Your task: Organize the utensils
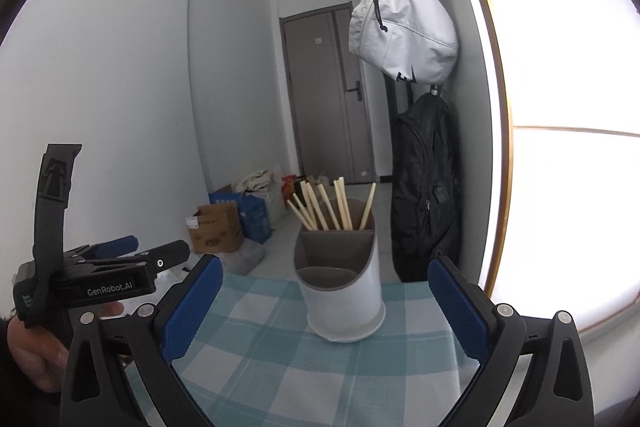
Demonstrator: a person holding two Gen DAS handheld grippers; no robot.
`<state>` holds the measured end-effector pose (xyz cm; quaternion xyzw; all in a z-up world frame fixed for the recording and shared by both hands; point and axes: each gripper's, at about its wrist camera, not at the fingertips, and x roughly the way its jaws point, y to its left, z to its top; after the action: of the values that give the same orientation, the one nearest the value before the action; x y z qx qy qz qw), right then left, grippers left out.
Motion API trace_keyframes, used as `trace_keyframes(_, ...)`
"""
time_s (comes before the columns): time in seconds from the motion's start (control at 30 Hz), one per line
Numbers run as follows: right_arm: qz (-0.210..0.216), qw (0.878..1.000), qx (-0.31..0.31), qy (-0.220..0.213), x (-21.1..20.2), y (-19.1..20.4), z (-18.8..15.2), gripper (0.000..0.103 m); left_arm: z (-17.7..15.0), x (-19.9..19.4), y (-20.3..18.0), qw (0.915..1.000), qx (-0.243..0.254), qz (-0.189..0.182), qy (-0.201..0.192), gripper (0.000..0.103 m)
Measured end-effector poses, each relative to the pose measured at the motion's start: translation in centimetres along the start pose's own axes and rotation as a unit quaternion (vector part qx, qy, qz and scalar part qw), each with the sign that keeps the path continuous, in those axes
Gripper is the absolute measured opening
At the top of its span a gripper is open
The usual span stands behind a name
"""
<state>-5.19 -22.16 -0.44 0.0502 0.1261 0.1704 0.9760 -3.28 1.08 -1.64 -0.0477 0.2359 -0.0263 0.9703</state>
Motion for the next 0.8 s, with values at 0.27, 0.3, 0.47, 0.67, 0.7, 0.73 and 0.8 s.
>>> trace_keyframes(0.27,0.006,1.000,0.018,0.008,0.94,-0.49,-0.23,0.103,0.10,0.58,-0.02,0.9999,0.000,0.010,0.003,0.102)
trace_keyframes(0.3,0.006,1.000,0.020,0.009,0.99,-0.55,-0.19,0.103,0.09,0.76,-0.01,0.9999,0.000,0.011,0.005,0.102)
trace_keyframes(0.47,0.007,1.000,0.018,0.009,0.92,-0.48,-0.20,0.103,0.01,0.83,-0.08,0.9999,0.001,0.014,0.008,0.102)
trace_keyframes(0.67,0.012,1.000,0.006,0.011,0.90,0.02,-0.39,0.103,0.01,0.55,-0.12,0.9998,0.002,0.016,0.008,0.102)
trace_keyframes(0.7,0.013,1.000,0.003,0.010,0.86,0.11,-0.40,0.103,0.01,0.51,-0.11,0.9999,0.002,0.015,0.008,0.102)
trace_keyframes(0.73,0.013,1.000,0.001,0.010,0.92,0.15,-0.42,0.103,0.02,0.62,-0.13,0.9998,0.001,0.015,0.009,0.102)
trace_keyframes(0.8,0.014,1.000,-0.002,0.010,0.89,0.31,-0.46,0.103,0.04,0.58,-0.06,0.9998,0.000,0.019,0.007,0.102)
